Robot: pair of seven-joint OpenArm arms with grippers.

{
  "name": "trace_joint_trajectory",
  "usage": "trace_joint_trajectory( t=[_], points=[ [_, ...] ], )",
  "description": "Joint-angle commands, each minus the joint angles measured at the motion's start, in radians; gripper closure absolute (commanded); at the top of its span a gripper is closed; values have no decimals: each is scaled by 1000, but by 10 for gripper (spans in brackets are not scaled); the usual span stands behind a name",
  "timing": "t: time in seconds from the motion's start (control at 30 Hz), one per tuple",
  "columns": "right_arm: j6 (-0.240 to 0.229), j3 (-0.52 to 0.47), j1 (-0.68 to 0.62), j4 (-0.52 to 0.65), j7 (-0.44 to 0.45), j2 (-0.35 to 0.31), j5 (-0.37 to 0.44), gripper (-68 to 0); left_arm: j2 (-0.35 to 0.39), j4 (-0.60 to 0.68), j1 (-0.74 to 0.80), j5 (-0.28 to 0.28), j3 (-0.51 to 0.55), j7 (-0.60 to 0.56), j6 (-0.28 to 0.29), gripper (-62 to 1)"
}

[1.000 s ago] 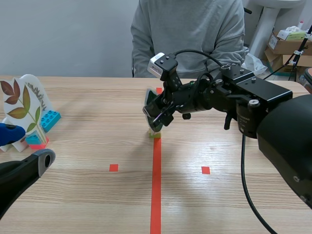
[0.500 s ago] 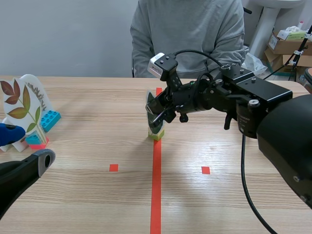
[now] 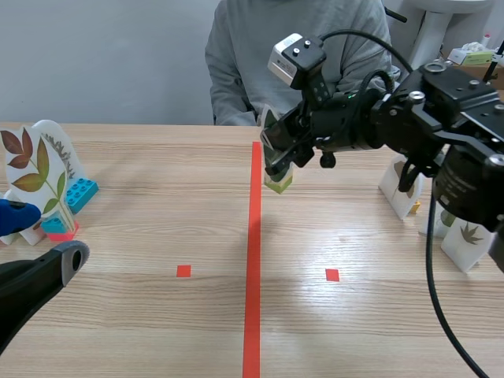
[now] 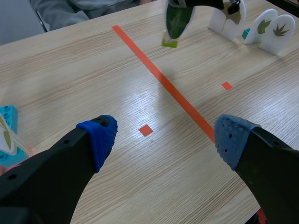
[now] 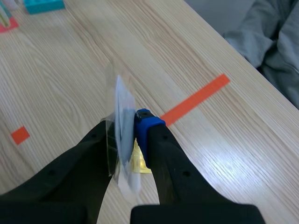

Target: Do the leaf sorting experiment

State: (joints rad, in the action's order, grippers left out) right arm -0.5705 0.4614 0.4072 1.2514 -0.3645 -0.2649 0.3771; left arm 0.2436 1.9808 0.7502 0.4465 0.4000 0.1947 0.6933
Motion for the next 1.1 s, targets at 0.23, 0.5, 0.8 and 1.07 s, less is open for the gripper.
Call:
trace_joint_trajectory(
  t=[0.23, 0.5, 0.8, 1.07],
  points=[
    [51, -185, -219, 159, -60, -100, 69, -20, 0, 3, 0, 13, 0, -10, 3, -454],
    [55, -433, -356, 172, -43, -164, 72, -20, 1, 3, 0, 14, 0, -10, 3, -454],
    [55, -526, -320, 17, 23, -192, 72, -19, 1, 3, -1, 14, 0, -11, 3, -454],
    [56, -527, -291, -87, 68, -192, 60, -20, 1, 3, 0, 14, 0, -11, 3, -454]
  ],
)
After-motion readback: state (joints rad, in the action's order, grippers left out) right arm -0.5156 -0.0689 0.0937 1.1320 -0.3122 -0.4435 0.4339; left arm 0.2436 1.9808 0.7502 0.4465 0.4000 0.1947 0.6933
